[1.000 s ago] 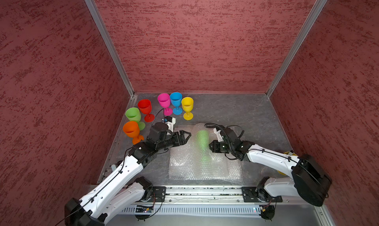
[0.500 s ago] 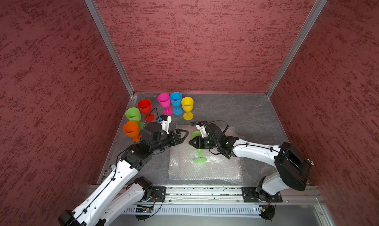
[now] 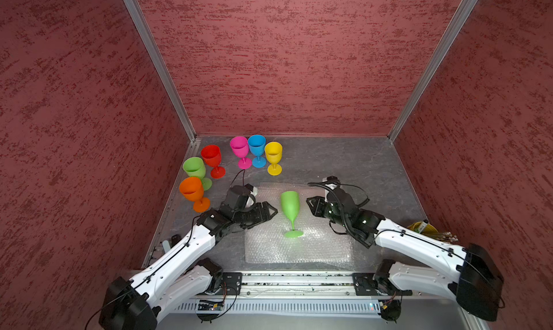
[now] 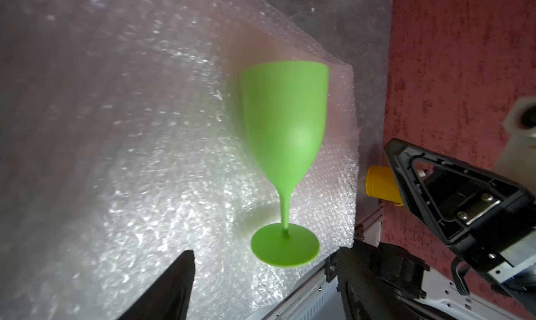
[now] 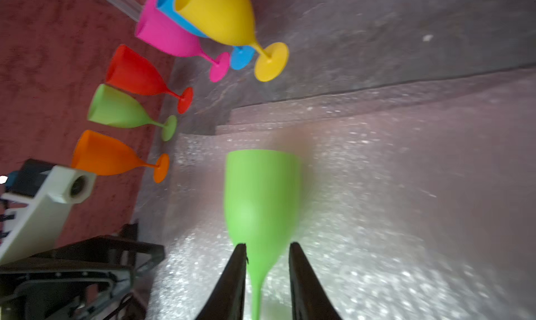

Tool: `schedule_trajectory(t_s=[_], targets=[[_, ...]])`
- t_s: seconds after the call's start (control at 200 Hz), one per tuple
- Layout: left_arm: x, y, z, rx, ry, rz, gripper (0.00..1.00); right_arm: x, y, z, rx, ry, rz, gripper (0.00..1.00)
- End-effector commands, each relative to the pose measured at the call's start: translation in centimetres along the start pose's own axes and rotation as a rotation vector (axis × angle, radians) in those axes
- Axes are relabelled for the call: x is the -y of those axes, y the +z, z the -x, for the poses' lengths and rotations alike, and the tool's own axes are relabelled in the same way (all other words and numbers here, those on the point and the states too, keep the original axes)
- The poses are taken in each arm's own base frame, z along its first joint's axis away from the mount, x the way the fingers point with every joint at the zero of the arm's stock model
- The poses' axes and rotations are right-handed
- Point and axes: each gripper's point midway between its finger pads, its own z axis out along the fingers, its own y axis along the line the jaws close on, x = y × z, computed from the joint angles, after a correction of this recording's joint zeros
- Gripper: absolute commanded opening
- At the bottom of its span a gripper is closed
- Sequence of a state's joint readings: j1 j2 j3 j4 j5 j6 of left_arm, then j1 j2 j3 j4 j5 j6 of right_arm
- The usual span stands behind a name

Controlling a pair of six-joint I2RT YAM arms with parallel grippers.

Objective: Unpack wine glasses from bubble wrap
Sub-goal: Unwrap the bubble wrap, then pick up the wine glass from the bubble wrap.

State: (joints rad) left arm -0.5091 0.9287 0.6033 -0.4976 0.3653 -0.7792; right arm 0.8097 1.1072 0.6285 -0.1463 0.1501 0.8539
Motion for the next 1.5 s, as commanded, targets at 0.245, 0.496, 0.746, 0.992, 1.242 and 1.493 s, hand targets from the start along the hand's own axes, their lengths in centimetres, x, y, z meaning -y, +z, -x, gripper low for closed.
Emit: schedule_trajectory(t_s=[0.245,0.496,0.746,0.992,1.242,1.493], targets=[[0.9,-2.1,3.5,0.009,0.037,0.124,0.82,10.5,1.1,-3.1,-0.035,0.009,-0.329,0.37],[5.7,-1.9,3.4,-0.149,0.177,0.135,1.00,5.6,-3.3,2.1,0.162,-0.007,-0.119,0.67],[7.3,1.0,4.3,-0.216,0.175,0.352,1.00,5.6,-4.3,2.9,0.193,0.011,-0.135,0.71],[5.9,6.4,3.3,-0.412,0.166,0.543,1.00,5.7,-4.2,2.3,0.215,0.061,-0.074,0.72],[4.7,10.3,2.4,-0.539,0.095,0.526,1.00,6.1,-3.0,1.5,0.208,0.064,-0.052,0.73],[3.3,13.2,3.4,-0.557,0.032,0.531,1.00,4.6,-3.3,1.6,0.215,0.039,0.034,0.77]])
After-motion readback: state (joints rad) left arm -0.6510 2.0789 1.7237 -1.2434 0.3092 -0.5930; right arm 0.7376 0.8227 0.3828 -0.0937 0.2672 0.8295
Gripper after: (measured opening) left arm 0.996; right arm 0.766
